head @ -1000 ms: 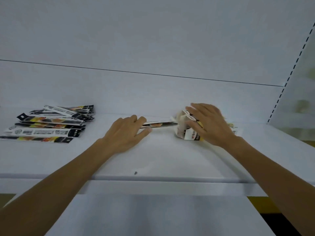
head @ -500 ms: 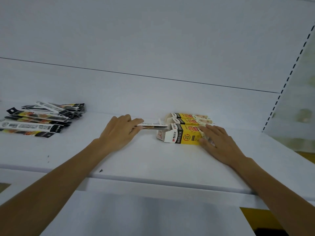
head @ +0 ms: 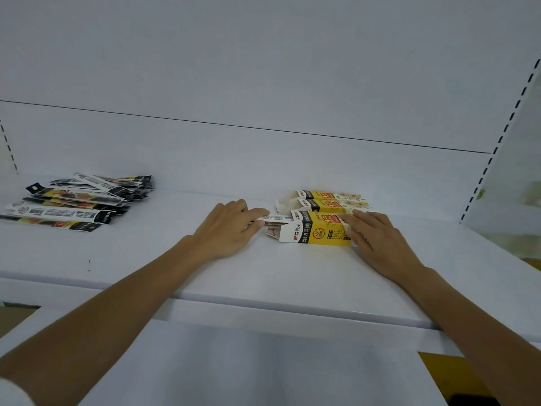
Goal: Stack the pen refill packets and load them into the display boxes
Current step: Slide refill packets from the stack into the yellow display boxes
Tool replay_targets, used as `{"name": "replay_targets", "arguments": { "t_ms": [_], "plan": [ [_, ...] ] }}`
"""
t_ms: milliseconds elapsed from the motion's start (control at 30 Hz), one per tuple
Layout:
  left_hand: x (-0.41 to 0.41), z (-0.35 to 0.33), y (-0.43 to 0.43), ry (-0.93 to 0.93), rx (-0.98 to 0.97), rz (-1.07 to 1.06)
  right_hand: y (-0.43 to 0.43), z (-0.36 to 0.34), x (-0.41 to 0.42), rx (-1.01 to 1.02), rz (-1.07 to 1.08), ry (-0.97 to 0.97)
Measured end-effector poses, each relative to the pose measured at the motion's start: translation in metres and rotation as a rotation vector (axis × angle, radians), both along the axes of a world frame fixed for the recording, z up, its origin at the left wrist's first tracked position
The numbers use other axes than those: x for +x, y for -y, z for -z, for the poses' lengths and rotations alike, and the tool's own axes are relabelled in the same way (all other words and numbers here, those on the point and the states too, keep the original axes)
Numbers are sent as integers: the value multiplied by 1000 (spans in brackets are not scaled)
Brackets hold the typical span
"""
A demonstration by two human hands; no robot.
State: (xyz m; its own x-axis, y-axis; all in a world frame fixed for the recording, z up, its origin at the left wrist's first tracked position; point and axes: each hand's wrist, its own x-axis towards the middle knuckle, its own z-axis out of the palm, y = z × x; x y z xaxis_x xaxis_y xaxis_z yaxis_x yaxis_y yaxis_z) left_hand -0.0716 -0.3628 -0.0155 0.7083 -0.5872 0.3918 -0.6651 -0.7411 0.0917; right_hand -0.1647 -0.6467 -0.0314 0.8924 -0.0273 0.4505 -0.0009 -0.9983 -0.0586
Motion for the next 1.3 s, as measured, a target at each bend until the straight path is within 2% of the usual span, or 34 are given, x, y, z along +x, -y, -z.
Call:
{"name": "replay_targets", "arguments": {
  "t_ms": [233,333,433,500,567,667,800,967,1100,1200,1300],
  "plan": [
    [-9,-5,34,-247,-117,143,-2,0,0,-49,-22,18],
    [-7,-5,35,-86,-144,122,-4,-2,-3,-41,28,19],
    [-4,-5,23,-3,-244,-83,-7,-4,-5,-3,107,59],
    [-4,-3,13,-97,-232,-164,-9,-6,-6,34,162,110],
    [-7,0,5,-193,-190,-162,-9,-6,-5,51,229,116],
    [-11,3,5,-244,-175,-143,-10,-5,-5,116,319,125],
    [-9,2,10,-381,-270,-96,-8,-3,-4,203,393,107],
    [-14,0,18,-442,-315,27,-9,-4,-5,233,319,84],
    [-22,-2,29,-411,-208,119,-9,-3,-6,268,293,75],
    [-24,-4,33,-383,-170,118,-8,-3,-6,281,267,48],
    [-24,-6,32,-436,-170,114,-6,-2,-4,322,213,56]
  ]
}}
